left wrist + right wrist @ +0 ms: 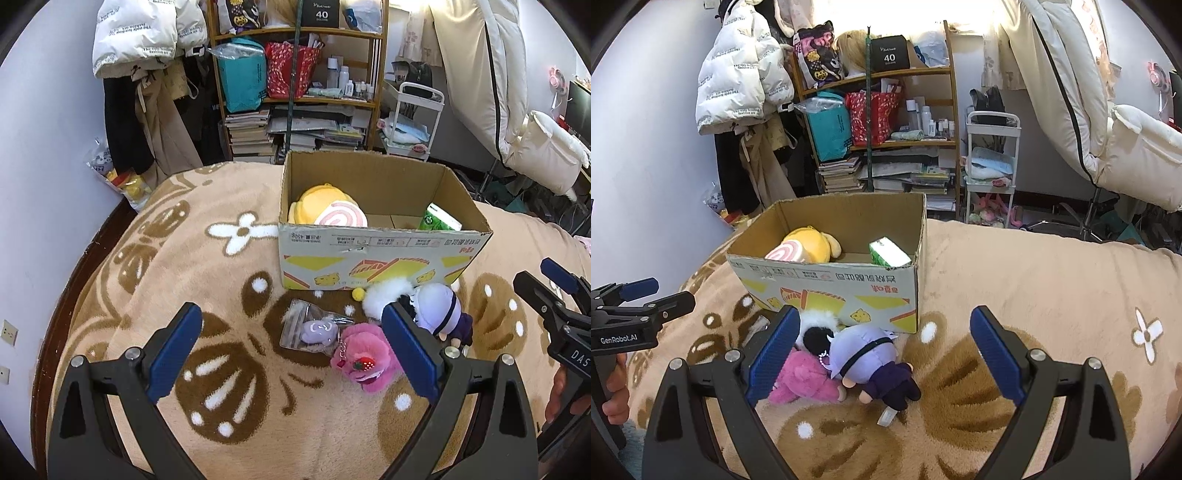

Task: Organize soft objects
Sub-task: 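Withdraw both grippers back toward the remaining toys, then lower the left gripper onto the pink bear while the right grasps the purple-haired doll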

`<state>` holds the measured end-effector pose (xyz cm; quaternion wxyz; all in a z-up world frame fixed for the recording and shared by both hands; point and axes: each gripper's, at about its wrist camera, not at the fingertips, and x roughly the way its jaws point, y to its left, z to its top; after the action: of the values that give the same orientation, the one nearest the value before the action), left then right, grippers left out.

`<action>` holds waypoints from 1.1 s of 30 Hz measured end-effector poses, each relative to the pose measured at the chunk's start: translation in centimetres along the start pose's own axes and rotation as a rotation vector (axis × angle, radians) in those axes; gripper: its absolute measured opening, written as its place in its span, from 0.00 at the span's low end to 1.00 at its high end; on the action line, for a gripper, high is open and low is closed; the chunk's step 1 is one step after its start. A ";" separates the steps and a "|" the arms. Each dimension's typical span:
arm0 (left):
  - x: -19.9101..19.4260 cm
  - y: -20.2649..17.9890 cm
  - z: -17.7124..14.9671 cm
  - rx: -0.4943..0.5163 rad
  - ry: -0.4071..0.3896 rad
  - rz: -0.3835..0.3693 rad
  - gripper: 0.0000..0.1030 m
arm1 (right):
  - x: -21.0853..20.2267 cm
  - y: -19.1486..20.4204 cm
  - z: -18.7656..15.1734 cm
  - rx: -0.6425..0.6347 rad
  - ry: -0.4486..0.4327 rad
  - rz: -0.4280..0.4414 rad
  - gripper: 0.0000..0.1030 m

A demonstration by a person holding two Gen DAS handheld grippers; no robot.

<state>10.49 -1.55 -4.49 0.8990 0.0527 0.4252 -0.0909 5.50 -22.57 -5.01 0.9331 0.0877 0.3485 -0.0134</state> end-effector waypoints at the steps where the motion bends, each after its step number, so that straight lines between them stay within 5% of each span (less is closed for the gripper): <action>1: 0.2 0.0 0.0 -0.002 0.006 -0.003 0.94 | 0.2 0.0 0.0 -0.002 0.004 -0.002 0.95; 33: 7.7 -5.3 -1.9 0.110 0.210 -0.078 0.94 | 7.2 -0.8 -1.4 0.040 0.123 -0.004 0.95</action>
<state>12.75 -7.37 -11.69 0.8412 0.0943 0.5130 -0.1429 9.99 -22.85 -10.91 0.9080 0.1061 0.4050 -0.0166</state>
